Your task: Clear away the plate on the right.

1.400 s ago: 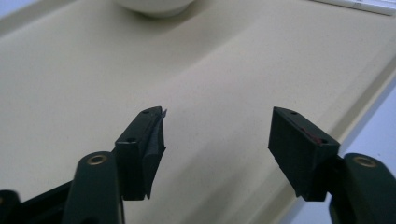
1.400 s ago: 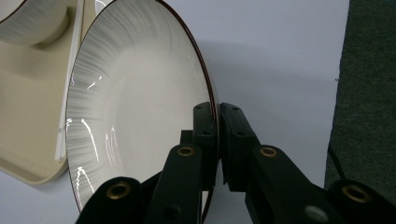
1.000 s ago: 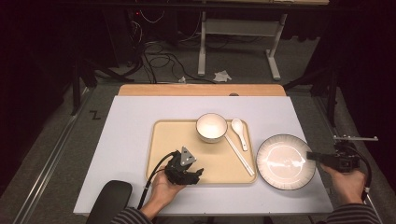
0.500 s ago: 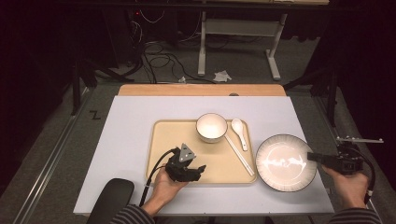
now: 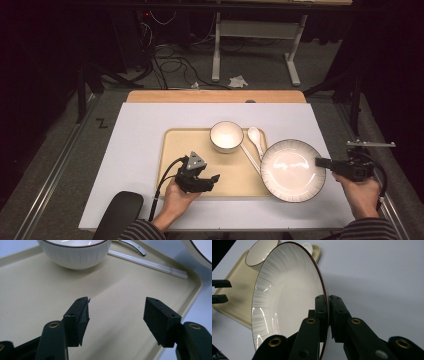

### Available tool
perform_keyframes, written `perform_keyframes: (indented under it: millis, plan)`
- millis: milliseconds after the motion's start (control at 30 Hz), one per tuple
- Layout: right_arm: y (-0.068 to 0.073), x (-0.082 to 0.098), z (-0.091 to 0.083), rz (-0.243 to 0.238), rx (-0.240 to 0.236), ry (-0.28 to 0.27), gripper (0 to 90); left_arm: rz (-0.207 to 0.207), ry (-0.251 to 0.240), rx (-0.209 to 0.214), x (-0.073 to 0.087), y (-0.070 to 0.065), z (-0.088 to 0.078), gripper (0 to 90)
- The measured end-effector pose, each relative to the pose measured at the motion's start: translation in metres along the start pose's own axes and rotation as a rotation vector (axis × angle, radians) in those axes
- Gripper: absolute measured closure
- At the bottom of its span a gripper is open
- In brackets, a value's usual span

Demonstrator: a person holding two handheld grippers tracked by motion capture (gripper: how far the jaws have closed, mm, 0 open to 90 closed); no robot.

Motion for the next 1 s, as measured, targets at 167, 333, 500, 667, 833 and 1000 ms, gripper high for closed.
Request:
perform_keyframes:
  millis: [167,333,500,667,833,1000]
  plan:
    - [0.009,-0.005,0.001,-0.004,-0.022,-0.019,87.1,-0.033,-0.007,0.007,-0.001,0.002,-0.001,39.2]
    - [0.021,-0.009,0.006,-0.018,-0.054,-0.022,87.1,-0.066,-0.022,0.022,-0.003,0.002,-0.002,38.4]
    - [0.040,-0.013,0.020,-0.039,-0.102,-0.010,87.0,-0.066,-0.037,0.021,-0.004,0.002,-0.004,37.0]
    - [0.061,-0.017,0.035,-0.091,-0.118,-0.004,87.0,-0.058,-0.049,0.025,-0.005,0.002,-0.008,38.4]
    - [0.083,-0.020,0.052,-0.111,-0.171,0.019,87.0,-0.067,-0.058,0.037,-0.007,0.002,-0.011,38.3]
    - [0.100,-0.021,0.067,-0.131,-0.207,0.041,87.0,-0.079,-0.068,0.028,-0.008,0.001,-0.012,38.5]
Point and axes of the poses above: each handheld gripper's, and its own axes: z roughly forward along the jaws, x roughly out of its underside, y roughly to its left, the point moved 6 cm from there along z, roughly forward along the jaws, and after that the axes turned 10 degrees about -y, right-handed, at the moved point
